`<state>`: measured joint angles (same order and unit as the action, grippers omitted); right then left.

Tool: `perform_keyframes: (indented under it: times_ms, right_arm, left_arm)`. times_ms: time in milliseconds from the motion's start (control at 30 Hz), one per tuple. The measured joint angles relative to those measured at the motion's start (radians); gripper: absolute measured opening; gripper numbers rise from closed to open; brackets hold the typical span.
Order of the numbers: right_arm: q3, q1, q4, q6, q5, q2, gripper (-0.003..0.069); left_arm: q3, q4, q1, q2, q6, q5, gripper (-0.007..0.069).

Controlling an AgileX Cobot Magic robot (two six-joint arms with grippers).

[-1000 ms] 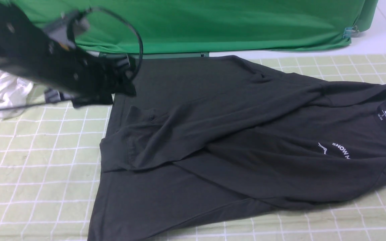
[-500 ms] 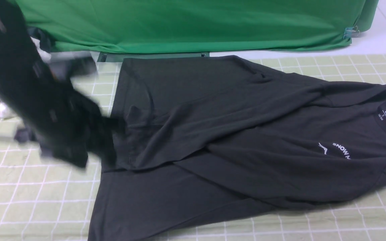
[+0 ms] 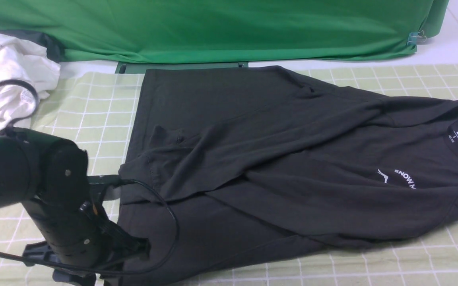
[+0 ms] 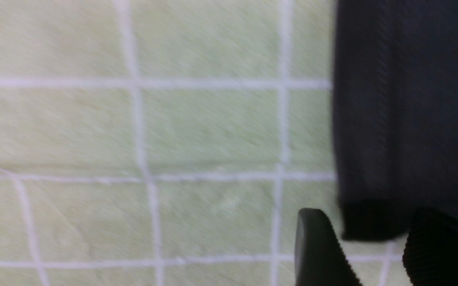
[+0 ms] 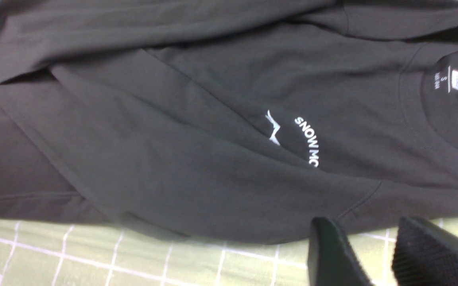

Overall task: Fold a long-sleeved shirt over a green coffee tablecloth.
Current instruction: 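Grasp the near edge of the shirt at its hem and shoulder corners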

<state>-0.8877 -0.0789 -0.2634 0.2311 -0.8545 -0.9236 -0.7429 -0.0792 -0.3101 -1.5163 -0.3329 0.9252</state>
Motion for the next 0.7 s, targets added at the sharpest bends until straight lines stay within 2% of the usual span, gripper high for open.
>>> perform_keyframes:
  times_ms: [233, 400, 700]
  right_arm:
    - [0.011, 0.0, 0.0, 0.008, 0.011, 0.0, 0.0238]
    - [0.054, 0.0, 0.0, 0.01, 0.02, 0.0, 0.0238]
    - [0.087, 0.0, 0.0, 0.01, 0.019, 0.0, 0.0238]
  left_arm:
    - [0.005, -0.062, 0.02, 0.0, 0.056, -0.082, 0.0304]
    - [0.058, -0.11, 0.02, -0.03, 0.083, -0.09, 0.0304]
    - [0.056, -0.125, 0.022, -0.059, 0.125, -0.089, 0.0285]
